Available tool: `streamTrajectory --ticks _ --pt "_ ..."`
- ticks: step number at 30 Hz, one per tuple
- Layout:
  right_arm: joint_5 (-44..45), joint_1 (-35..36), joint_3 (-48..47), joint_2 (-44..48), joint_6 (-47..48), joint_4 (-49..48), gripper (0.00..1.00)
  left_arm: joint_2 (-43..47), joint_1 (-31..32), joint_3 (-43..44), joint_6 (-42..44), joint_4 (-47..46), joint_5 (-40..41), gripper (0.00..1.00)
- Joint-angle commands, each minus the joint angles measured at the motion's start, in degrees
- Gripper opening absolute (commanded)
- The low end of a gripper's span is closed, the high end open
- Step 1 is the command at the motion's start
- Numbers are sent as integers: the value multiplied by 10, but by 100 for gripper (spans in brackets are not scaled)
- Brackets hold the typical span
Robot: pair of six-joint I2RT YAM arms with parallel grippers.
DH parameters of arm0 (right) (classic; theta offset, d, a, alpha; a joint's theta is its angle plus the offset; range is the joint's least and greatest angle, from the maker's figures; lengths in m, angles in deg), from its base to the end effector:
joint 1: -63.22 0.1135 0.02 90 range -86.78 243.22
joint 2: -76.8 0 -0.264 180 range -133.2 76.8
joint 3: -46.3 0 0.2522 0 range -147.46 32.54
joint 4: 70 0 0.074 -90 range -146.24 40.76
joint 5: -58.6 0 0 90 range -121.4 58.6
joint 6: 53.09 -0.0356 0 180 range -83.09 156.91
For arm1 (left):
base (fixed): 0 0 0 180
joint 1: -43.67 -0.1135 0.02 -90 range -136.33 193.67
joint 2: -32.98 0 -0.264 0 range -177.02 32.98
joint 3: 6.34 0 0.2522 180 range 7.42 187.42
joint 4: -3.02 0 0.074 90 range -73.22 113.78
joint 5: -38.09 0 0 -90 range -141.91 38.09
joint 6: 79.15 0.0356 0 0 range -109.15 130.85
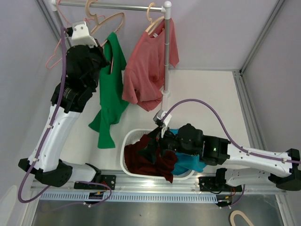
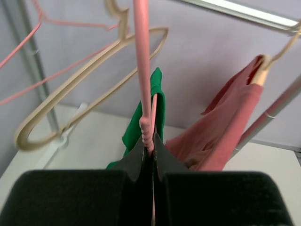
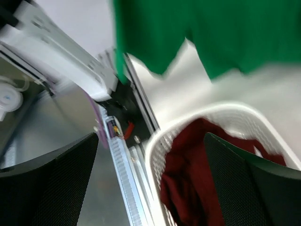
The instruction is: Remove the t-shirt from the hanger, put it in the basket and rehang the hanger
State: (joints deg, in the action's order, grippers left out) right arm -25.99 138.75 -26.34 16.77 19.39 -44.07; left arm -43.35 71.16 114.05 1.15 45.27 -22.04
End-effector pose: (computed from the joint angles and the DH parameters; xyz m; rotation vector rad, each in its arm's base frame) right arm 0.0634 0.2323 0.3720 -0.8747 1.7268 1.0473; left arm 0.2243 -0.0967 0.5487 -0.1748 1.5346 -0.1136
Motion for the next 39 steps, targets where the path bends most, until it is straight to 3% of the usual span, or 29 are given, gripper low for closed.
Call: streamTrajectory --ticks 1,6,11,16,17,19,20,22,23,34,39 --pt "-27 18 2 -20 44 -165 99 4 34 0 -97 73 173 1" --pt "-47 24 -10 -72 49 -260 100 -7 75 17 -139 156 278 1" --pt "-56 27 -96 -156 51 -242 98 -9 82 24 -166 184 252 1" --pt "-24 29 -102 -221 81 -277 92 -8 99 38 -159 185 247 1" --pt "-14 29 -100 -226 85 -286 79 -7 103 40 -154 184 246 1" --pt "15 29 -105 -239 90 -284 75 -6 104 43 -152 189 243 1" --pt "21 30 -104 -240 93 -286 46 -5 104 42 -153 191 240 1" --pt "57 32 -103 -239 89 -283 7 -1 104 38 -156 197 237 1" --pt "63 32 -103 -238 86 -274 0 1 104 35 -156 194 238 1" --pt "142 128 -41 -92 74 -180 0 -36 96 21 -84 94 271 1" --pt "211 205 -36 -9 45 -69 0 -129 55 99 -64 85 250 1"
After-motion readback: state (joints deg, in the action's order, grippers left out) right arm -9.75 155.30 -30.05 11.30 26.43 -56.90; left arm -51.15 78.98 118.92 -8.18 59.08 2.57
